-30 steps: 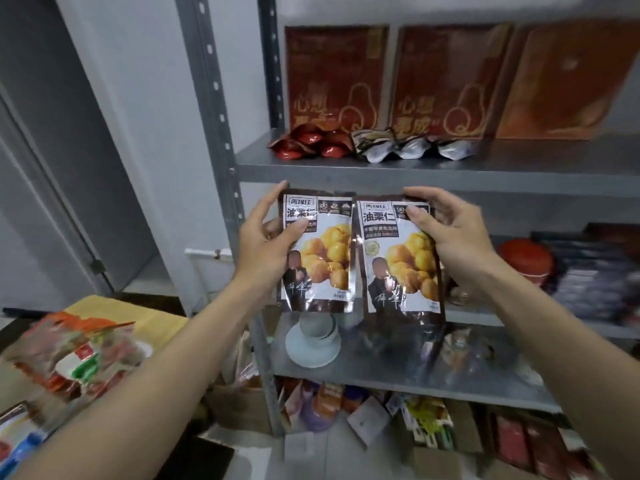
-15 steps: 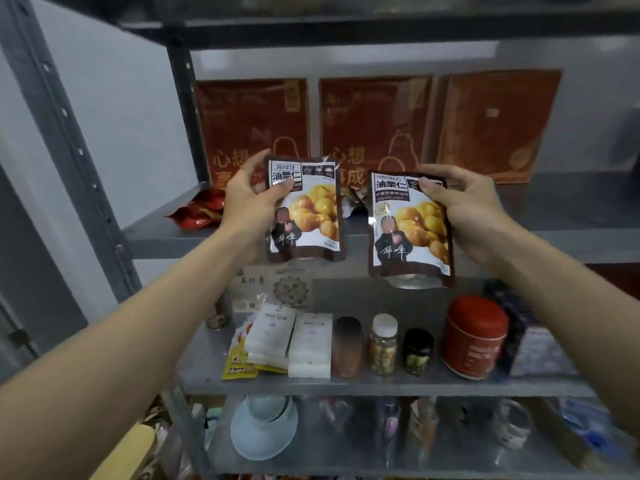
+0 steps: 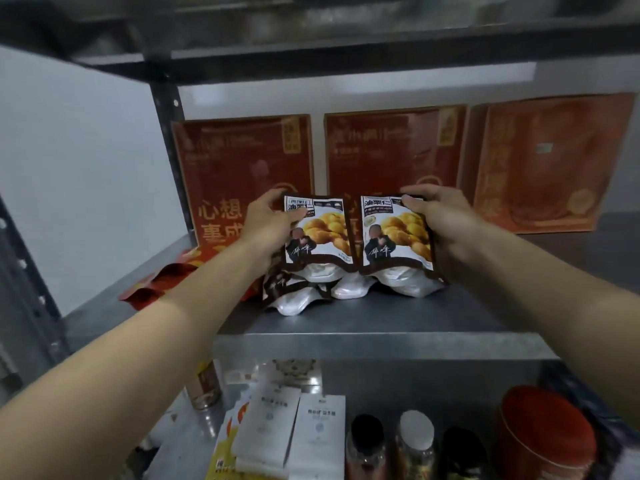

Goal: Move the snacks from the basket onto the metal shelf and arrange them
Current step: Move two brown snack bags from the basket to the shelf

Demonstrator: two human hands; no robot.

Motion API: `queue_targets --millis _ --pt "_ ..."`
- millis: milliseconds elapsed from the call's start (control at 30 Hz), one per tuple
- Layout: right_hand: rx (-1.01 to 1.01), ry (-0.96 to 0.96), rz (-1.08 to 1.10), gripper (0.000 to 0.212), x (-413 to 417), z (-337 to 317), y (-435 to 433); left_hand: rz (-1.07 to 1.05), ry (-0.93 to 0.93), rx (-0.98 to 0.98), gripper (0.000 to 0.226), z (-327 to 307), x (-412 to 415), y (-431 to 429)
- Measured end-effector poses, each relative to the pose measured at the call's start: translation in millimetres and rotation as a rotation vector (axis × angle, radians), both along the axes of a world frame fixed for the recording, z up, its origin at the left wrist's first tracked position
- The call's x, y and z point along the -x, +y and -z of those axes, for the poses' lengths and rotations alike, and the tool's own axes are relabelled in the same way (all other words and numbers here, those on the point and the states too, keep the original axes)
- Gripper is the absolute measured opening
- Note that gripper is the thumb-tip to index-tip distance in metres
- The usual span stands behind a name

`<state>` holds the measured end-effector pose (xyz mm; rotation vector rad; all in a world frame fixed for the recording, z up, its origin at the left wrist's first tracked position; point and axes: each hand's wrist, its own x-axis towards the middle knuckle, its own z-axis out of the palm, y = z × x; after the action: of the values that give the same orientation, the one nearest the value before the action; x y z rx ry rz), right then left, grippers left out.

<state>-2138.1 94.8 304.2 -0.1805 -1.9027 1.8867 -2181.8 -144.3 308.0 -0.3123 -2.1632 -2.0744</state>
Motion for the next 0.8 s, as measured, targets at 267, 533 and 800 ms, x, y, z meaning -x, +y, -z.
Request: queue_targets --millis 267,533,800 --pt "-0.187 -0.167 0.004 0.005 31.4 21.3 5.4 -0.052 -0.108 0.24 0.056 13.2 18.2 9.3" --pt "-0.316 -0.226 -0.017 0.019 27.2 26.3 4.6 -0.111 -0.07 0.396 0.061 13.6 10.1 11.1" --pt "-0.447 -0.232 -0.031 0.013 14.5 23.9 1.2 -0.089 -0.02 0.479 0.058 13.7 -0.8 8.7"
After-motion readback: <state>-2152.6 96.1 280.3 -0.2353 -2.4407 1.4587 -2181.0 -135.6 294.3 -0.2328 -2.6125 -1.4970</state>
